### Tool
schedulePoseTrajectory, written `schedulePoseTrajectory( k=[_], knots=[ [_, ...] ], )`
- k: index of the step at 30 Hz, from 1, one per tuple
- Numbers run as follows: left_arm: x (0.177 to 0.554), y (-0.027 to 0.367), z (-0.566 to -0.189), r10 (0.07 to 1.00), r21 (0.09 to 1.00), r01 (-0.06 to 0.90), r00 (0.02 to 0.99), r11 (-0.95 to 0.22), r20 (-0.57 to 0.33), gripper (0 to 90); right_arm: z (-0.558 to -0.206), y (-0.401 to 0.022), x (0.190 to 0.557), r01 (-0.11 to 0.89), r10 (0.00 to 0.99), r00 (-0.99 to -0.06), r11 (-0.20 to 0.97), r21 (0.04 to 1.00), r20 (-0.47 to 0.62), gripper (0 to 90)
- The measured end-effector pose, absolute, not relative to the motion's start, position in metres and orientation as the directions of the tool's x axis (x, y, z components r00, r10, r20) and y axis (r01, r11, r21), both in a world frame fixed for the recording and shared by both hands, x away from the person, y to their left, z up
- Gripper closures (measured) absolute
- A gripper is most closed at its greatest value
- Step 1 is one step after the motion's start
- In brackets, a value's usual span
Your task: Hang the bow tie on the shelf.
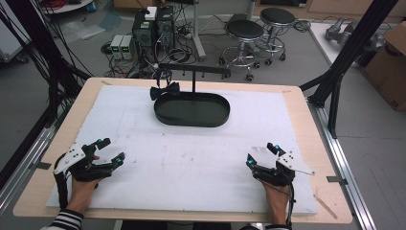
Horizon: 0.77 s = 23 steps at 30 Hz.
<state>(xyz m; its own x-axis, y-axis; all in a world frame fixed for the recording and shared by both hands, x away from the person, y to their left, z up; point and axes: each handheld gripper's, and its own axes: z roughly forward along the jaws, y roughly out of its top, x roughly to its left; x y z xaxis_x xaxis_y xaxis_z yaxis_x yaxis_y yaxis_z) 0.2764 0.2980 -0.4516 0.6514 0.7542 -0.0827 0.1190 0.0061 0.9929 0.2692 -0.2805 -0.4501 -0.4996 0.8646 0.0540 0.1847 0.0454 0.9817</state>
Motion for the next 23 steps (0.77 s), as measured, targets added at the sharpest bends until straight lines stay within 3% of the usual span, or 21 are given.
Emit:
schedulePoseTrajectory(
  k=[23],
  knots=[
    [0.2717,0.2956,-0.4522,0.778,0.997,0.078,0.627,-0.007,-0.043,15.8,-0.4507,-0.2810,0.2672,0.160,0.867,-0.496,0.041,0.986,0.044,10.7]
  ],
)
